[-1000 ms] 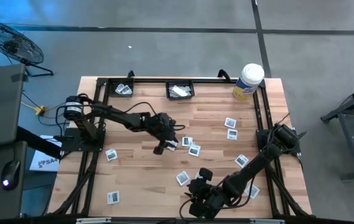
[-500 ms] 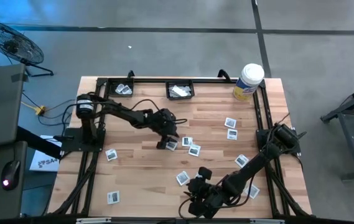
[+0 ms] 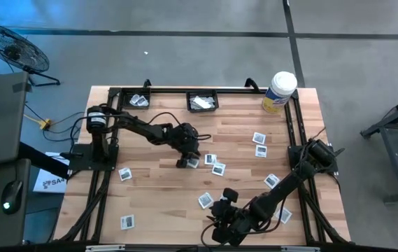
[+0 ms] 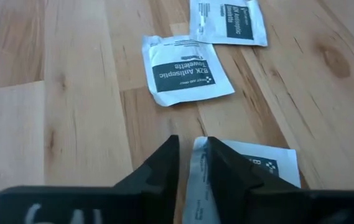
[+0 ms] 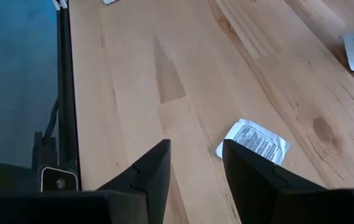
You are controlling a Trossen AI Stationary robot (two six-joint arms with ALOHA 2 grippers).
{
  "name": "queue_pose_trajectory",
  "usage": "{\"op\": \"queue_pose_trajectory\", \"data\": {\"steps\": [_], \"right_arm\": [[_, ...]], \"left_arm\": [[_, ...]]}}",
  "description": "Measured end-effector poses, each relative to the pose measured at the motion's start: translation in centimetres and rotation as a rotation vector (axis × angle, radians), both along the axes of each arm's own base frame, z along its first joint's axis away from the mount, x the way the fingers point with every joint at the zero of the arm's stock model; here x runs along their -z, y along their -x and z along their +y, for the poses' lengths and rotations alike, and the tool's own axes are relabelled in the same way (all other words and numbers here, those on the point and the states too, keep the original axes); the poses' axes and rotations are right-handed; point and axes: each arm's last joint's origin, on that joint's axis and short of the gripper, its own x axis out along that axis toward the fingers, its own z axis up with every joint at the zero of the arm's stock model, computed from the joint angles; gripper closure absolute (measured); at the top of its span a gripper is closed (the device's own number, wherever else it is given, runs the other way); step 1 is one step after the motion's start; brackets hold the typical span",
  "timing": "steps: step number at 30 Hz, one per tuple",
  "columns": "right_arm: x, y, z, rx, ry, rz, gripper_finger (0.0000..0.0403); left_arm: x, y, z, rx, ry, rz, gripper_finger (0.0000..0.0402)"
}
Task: Pick & Place First Aid Supplies
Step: Put the gray towelette pack into the left black bin
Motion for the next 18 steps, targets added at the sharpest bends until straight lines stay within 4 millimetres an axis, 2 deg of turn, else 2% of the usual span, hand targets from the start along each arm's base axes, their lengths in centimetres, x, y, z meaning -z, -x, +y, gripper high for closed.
{"op": "queue_pose_trajectory", "data": {"steps": [7, 12, 18], "right_arm": [[0.0, 0.0, 0.0, 0.002, -0.003, -0.001, 0.0263], [0.0, 0.0, 0.0, 0.002, -0.007, -0.006, 0.0263], [0.0, 0.0, 0.0, 0.001, -0.008, -0.005, 0.0263]], "left_arm": [[0.3, 0.3, 0.2, -0.090, -0.033, 0.059, 0.0395], [-0.4, 0.4, 0.3, -0.181, -0.042, 0.064, 0.0398], [-3.1, 1.6, 0.5, -0.284, -0.099, 0.065, 0.0400]]}}
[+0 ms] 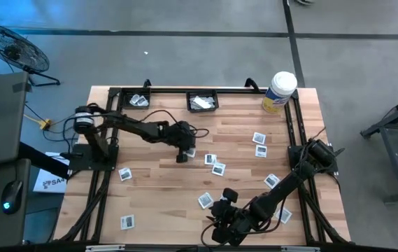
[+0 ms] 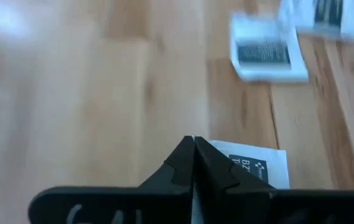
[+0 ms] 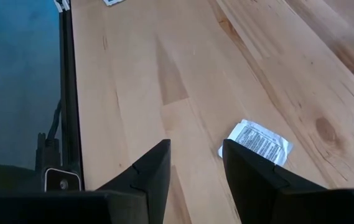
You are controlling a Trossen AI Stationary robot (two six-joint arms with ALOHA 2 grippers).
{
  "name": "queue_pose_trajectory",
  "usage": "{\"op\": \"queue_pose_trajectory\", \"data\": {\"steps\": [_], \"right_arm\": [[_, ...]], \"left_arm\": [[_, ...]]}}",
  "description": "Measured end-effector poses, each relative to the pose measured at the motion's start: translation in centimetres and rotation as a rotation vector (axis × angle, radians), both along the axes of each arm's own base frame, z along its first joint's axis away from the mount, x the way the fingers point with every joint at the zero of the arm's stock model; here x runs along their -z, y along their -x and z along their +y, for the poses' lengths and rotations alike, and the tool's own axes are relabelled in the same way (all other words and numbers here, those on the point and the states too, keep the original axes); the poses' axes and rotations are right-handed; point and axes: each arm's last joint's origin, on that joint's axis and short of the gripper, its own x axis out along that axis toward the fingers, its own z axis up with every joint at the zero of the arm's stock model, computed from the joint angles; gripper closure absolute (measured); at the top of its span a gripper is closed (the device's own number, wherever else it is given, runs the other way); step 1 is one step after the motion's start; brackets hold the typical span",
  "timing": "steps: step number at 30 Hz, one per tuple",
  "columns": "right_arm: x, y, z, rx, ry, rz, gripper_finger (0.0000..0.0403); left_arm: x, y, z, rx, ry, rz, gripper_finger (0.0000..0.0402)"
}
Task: Pick & Place First Aid Supplies
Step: Put the gray towelette pack into the left black bin
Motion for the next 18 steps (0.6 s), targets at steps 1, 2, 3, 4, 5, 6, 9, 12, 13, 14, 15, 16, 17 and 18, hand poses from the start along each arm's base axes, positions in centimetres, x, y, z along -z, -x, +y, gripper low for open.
{"op": "queue_pose_trajectory", "data": {"steps": [1, 2, 3, 4, 5, 6, 9, 12, 13, 14, 15, 16, 17, 18], "right_arm": [[0.0, 0.0, 0.0, -0.001, -0.001, 0.000, 0.0263], [0.0, 0.0, 0.0, -0.001, -0.001, 0.000, 0.0263], [0.0, 0.0, 0.0, -0.001, -0.001, 0.000, 0.0263], [0.0, 0.0, 0.0, 0.000, -0.002, 0.000, 0.0263], [0.0, 0.0, 0.0, 0.003, -0.006, 0.000, 0.0263], [0.0, 0.0, 0.0, 0.003, -0.007, -0.001, 0.0263], [-0.1, 0.0, 0.1, 0.002, -0.013, -0.007, 0.0263], [-0.1, 0.0, 0.3, 0.001, -0.033, -0.017, 0.0263], [-0.2, 0.0, 0.3, 0.005, -0.041, -0.020, 0.0263], [-0.2, 0.0, 0.4, 0.004, -0.045, -0.021, 0.0263], [-0.2, 0.0, 0.4, 0.001, -0.048, -0.020, 0.0263], [-0.2, 0.1, 0.5, -0.001, -0.047, -0.020, 0.0263], [-0.2, 0.2, 0.6, -0.004, -0.049, -0.021, 0.0263], [-0.2, 0.2, 0.7, -0.006, -0.049, -0.021, 0.0263]], "left_arm": [[-0.7, 0.2, 0.0, -0.017, -0.011, -0.011, 0.0400], [-1.4, 0.4, 0.0, -0.033, -0.018, -0.011, 0.0401], [-2.0, 0.8, 0.0, -0.047, -0.028, -0.002, 0.0401], [-2.4, 1.1, 0.0, -0.063, -0.042, 0.005, 0.0401], [-2.9, 1.4, 0.0, -0.079, -0.052, 0.010, 0.0401], [-3.4, 1.8, 0.0, -0.096, -0.059, 0.016, 0.0401], [-5.3, 2.9, 0.3, -0.166, -0.121, 0.005, 0.0401], [-7.2, 4.9, 1.5, -0.289, -0.164, -0.008, 0.0401], [-7.9, 5.7, 2.2, -0.335, -0.162, -0.030, 0.0401], [-8.5, 6.8, 2.9, -0.384, -0.155, -0.047, 0.0401], [-9.0, 7.9, 3.7, -0.433, -0.148, -0.069, 0.0401], [-9.5, 9.0, 4.4, -0.482, -0.145, -0.103, 0.0401], [-10.0, 10.1, 5.3, -0.543, -0.143, -0.135, 0.0401], [-10.2, 11.4, 6.2, -0.621, -0.148, -0.148, 0.0401]]}}
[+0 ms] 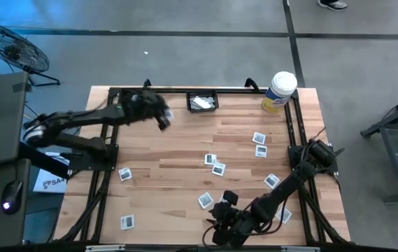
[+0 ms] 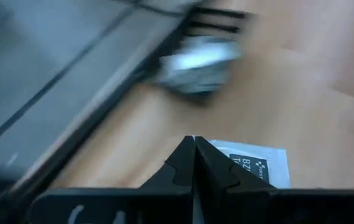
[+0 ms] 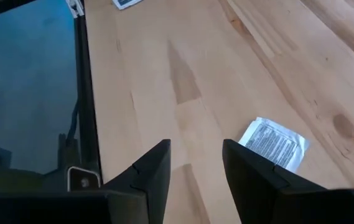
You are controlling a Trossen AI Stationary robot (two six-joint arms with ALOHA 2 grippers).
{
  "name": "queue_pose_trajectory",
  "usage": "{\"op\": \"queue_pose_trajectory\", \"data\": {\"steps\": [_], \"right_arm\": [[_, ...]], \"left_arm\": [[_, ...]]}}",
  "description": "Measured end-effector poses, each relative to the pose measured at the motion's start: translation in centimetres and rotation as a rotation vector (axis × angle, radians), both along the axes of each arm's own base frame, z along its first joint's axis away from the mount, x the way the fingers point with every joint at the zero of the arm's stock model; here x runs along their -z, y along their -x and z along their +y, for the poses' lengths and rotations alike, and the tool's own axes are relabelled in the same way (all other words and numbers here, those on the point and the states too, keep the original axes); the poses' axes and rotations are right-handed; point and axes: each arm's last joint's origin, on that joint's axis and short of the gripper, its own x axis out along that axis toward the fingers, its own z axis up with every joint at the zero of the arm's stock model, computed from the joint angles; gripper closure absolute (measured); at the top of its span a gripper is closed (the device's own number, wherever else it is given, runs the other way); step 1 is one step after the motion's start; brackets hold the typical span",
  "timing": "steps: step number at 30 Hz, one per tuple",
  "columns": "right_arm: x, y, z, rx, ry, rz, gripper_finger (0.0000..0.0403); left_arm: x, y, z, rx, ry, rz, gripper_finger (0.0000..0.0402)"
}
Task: Pick & Place First Aid Supplies
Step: Put the gray towelette pack into the left black bin
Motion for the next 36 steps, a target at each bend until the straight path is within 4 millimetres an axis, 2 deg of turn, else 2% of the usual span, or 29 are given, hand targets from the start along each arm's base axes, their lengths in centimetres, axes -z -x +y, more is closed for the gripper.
{"op": "queue_pose_trajectory", "data": {"steps": [3, 6, 12, 22, 29, 36], "right_arm": [[-0.1, 0.1, 0.2, 0.002, 0.003, -0.011, 0.0263], [-0.1, 0.1, 0.3, 0.001, 0.002, -0.017, 0.0263], [-0.2, -0.3, 0.0, 0.014, -0.011, -0.033, 0.0263], [-0.3, -0.4, 0.0, 0.014, -0.025, -0.047, 0.0263], [-0.3, -0.5, 0.0, 0.010, -0.020, -0.046, 0.0263], [-0.3, -0.4, 0.1, 0.006, -0.030, -0.044, 0.0263]], "left_arm": [[-0.3, 3.3, 2.4, -0.237, -0.021, -0.059, 0.0401], [0.4, 6.2, 4.5, -0.464, -0.028, -0.043, 0.0401], [3.1, 9.3, 8.0, -0.711, 0.060, -0.012, 0.0401], [5.2, 8.7, 9.4, -0.756, 0.116, 0.042, 0.0401], [3.4, 8.7, 12.3, -0.797, 0.289, 0.082, 0.0401], [4.4, 8.7, 14.1, -0.855, 0.370, 0.143, 0.0401]]}}
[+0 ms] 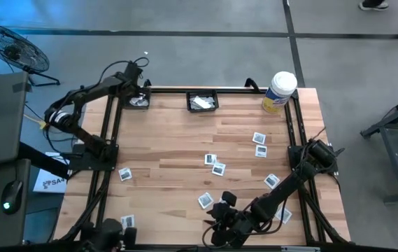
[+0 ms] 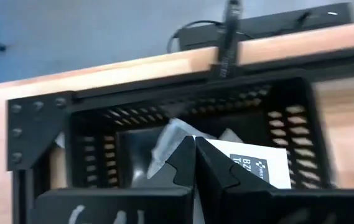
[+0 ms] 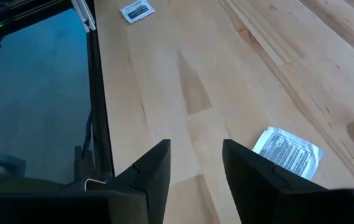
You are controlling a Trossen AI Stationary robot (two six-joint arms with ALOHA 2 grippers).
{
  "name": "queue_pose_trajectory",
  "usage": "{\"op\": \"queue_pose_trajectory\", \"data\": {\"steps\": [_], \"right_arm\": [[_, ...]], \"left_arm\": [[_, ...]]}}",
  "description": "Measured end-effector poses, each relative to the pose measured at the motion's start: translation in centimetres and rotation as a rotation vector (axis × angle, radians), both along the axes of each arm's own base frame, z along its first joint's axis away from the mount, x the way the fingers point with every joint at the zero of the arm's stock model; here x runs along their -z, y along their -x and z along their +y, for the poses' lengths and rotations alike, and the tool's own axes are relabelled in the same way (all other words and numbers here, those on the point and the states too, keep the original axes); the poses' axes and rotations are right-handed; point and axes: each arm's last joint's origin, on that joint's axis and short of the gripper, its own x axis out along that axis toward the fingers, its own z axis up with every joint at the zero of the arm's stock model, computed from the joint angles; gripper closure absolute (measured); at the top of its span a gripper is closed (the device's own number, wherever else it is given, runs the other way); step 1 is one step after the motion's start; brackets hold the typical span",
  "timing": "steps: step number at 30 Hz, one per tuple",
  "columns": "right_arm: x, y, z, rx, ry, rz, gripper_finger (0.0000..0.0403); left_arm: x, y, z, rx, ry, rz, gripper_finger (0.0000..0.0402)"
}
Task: Pick & Place First Aid Supplies
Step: Put the gray towelette pack into the left black bin
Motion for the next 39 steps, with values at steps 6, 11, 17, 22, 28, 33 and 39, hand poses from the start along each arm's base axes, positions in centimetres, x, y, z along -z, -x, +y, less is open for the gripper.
{"op": "queue_pose_trajectory", "data": {"steps": [6, 11, 17, 22, 28, 33, 39], "right_arm": [[0.0, 0.0, 0.1, -0.012, -0.019, 0.011, 0.0263], [0.0, 0.0, 0.1, -0.016, -0.042, 0.021, 0.0263], [0.0, 0.0, 0.1, -0.016, -0.041, 0.021, 0.0263], [0.0, 0.0, 0.1, -0.017, -0.039, 0.020, 0.0263], [0.0, 0.0, 0.1, -0.014, -0.042, 0.020, 0.0263], [0.0, 0.0, 0.1, -0.013, -0.043, 0.019, 0.0263], [0.0, 0.0, 0.1, -0.004, -0.028, 0.011, 0.0263]], "left_arm": [[1.5, -0.8, 0.4, -0.048, -0.007, 0.075, 0.0401], [3.4, -1.1, 0.8, -0.046, 0.060, 0.084, 0.0401], [4.2, -1.5, 1.2, -0.022, 0.083, 0.037, 0.0401], [4.2, -1.5, 1.2, -0.017, 0.088, 0.031, 0.0401], [4.2, -1.6, 1.2, 0.017, 0.098, 0.024, 0.0373], [3.7, -1.7, 1.3, 0.033, 0.122, 0.031, 0.0321], [1.1, -1.8, 1.8, 0.056, 0.173, 0.144, 0.0268]]}}
